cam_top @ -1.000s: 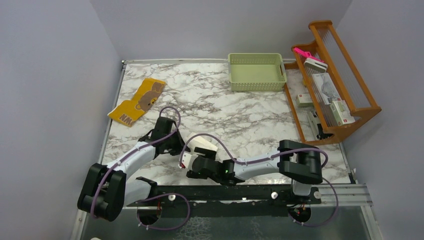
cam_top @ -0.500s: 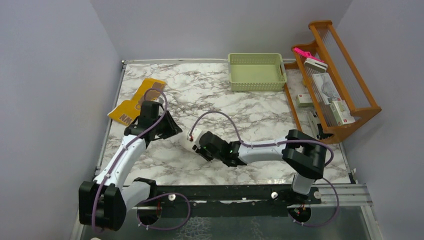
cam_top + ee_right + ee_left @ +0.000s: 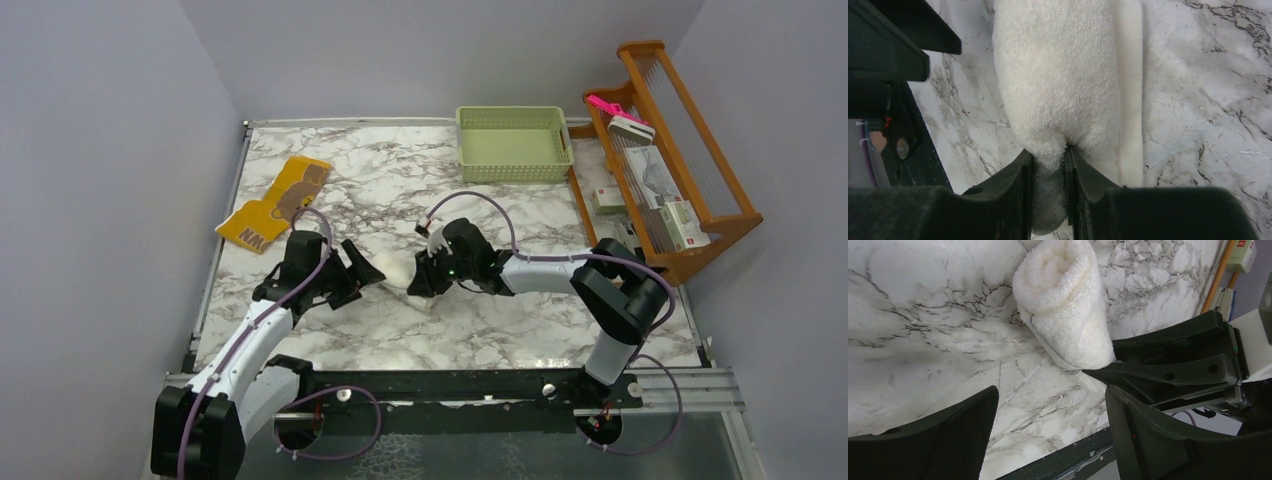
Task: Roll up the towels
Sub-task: Roll the towel at the center of the board, then pick up the towel at the center of the board.
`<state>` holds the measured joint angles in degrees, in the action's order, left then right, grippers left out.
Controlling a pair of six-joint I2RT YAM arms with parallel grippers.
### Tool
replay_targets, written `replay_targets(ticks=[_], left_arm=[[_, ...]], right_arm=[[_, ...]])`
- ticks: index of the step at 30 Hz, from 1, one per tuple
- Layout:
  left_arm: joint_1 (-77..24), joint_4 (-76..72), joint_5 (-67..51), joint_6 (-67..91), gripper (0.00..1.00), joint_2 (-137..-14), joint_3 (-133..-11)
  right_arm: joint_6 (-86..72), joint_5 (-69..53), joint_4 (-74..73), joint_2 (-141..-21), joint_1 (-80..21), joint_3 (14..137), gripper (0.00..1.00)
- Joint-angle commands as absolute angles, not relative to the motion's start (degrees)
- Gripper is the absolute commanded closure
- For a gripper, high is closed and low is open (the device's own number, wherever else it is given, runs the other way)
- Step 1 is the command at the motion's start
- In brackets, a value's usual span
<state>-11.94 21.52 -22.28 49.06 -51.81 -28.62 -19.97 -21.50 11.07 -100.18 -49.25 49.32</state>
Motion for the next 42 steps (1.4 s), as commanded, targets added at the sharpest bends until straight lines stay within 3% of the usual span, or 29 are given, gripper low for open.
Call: replay_targets(ticks=[1, 18, 21, 23, 24, 27, 33, 34, 42], left_arm=[[-15.80, 10.71, -21.59, 55.90, 0.18, -55.78, -26.89], [-22.77, -14.53, -9.13, 67.50, 0.17, -79.90, -22.67], [-24.75, -16.72, -6.02, 67.86, 0.20, -84.91, -24.44], [-25.57, -18.63, -5.75, 68.60, 0.28, -87.67, -25.63], [-25.98, -19.17, -5.78, 68.82, 0.37, -88.53, -26.14], [-26.83, -19.76, -5.29, 69.12, 1.00, -88.33, -26.67], [-26.89, -12.20, 0.70, 64.90, 1.00, -82.41, -28.85], [-26.96, -11.46, 1.74, 63.90, 1.00, -81.17, -29.13], [-26.79, -18.05, -1.35, 50.64, 1.00, -70.77, -29.32]], right_arm=[[-23.15, -28.13, 9.60, -102.90, -49.30, 47.48, 0.78], [-20.16, -28.97, 8.98, -100.10, -49.31, 46.87, 0.79], [-17.92, -30.20, 8.53, -100.26, -49.45, 47.57, 0.75], [-16.63, -29.58, 7.23, -99.89, -49.48, 48.09, 0.70], [-16.21, -28.69, 6.46, -99.48, -49.48, 48.23, 0.67], [-14.47, -24.50, 4.13, -96.77, -49.53, 48.08, 0.53], [-12.11, -15.14, 0.83, -88.57, -49.48, 46.40, 0.13], [-13.02, -14.43, 0.87, -87.76, -49.44, 46.03, 0.01], [-20.87, -28.70, 14.05, -83.74, -44.78, 38.89, 0.00]])
